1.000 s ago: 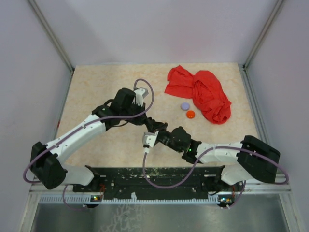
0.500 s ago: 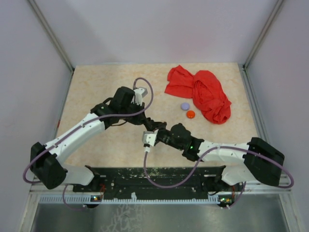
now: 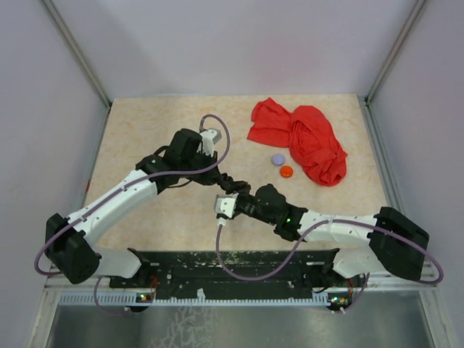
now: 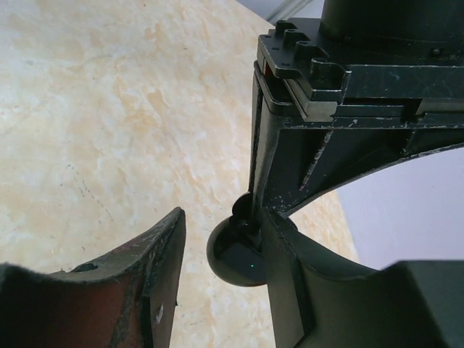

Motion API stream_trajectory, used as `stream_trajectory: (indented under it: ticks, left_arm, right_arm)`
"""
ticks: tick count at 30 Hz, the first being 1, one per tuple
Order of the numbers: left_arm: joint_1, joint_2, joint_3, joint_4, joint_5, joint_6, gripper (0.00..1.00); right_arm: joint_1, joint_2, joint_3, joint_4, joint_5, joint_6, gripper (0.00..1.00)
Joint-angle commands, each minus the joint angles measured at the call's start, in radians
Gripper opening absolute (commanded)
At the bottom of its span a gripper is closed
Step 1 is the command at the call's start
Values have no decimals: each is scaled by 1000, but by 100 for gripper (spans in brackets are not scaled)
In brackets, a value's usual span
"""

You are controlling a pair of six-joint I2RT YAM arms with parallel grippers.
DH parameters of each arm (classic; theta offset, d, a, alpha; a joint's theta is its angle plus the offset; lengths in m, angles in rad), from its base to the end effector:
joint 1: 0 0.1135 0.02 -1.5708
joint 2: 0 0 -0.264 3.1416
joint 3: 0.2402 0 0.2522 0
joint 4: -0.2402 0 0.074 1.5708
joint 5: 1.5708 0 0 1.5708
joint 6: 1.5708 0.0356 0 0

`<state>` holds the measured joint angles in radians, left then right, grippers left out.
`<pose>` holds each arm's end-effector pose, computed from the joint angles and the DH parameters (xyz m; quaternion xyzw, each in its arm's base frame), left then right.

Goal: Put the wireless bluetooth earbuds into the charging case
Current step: Place the earbud in the charging case, then close the charging case.

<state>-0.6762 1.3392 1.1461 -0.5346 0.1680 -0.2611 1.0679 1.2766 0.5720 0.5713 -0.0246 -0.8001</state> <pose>0.2246 -0.1879 0.3098 0.2210 0.8826 -0.2525 0.3292 0.1330 0.2436 0.2386 -0.6099 0.4410 0.0971 0.6513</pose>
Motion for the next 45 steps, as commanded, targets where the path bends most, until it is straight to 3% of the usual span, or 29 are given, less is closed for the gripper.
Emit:
stream_trajectory:
  ticks: [1,6,19,27,45]
  left_arm:
    - [6,-20,-7,53,-27,14,0]
    - [7,-30,-53,88,-70,13,0]
    - [61,-134,-181,247,-47,-67,0]
    - [79,-217,-257,361,-16,-140,0]
    - [101,-343,-388,596,89,-215,0]
  right_arm:
    - [-10,-60,26,15,-18,69,49]
    - [-37,-127,34,-7,-56,178,57]
    - [-238,-240,-12,43,-243,648,61]
    - [-350,-161,-22,191,-388,964,62]
    - [-444,35,-21,492,-549,1336,62]
